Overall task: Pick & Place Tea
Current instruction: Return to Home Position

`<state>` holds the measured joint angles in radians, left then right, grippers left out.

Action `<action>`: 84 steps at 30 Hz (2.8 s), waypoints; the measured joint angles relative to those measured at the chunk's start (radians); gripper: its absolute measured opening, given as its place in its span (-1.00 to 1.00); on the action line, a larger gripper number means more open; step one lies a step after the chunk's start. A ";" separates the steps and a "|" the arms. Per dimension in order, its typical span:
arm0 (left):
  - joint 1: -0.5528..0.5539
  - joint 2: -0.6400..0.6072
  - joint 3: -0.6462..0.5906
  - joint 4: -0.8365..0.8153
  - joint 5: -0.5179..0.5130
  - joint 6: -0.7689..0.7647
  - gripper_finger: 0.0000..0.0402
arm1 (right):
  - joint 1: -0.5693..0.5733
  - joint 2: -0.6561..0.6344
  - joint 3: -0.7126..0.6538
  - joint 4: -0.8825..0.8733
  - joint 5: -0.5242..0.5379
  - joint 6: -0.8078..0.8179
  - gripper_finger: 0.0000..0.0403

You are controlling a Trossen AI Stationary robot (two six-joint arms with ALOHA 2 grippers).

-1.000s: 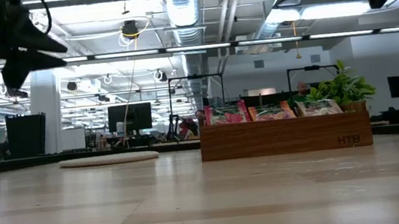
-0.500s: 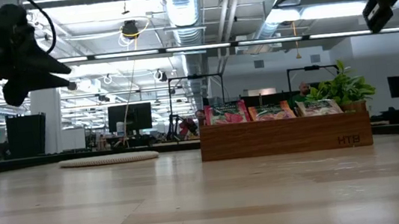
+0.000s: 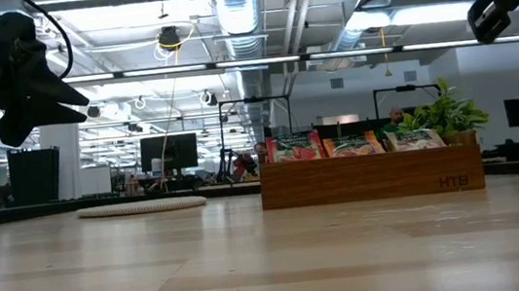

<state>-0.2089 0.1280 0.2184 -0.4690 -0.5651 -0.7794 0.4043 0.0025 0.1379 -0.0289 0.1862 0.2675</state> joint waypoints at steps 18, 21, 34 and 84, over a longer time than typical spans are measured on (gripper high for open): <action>0.000 0.000 -0.122 0.400 -0.009 0.316 -0.28 | -0.069 0.000 -0.112 0.131 -0.039 -0.054 -0.63; 0.000 0.000 -0.143 0.442 0.009 0.318 -0.28 | -0.073 0.000 -0.129 0.181 -0.063 -0.066 -0.63; 0.000 0.000 -0.166 0.420 0.071 0.287 -0.28 | -0.074 0.000 -0.130 0.142 -0.056 -0.084 -0.63; 0.000 0.000 -0.168 0.417 0.065 0.270 -0.28 | -0.074 0.000 -0.131 0.137 -0.056 -0.005 -0.63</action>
<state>-0.2092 0.1284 0.0505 -0.0517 -0.5004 -0.5098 0.3302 0.0025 0.0067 0.1085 0.1307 0.2623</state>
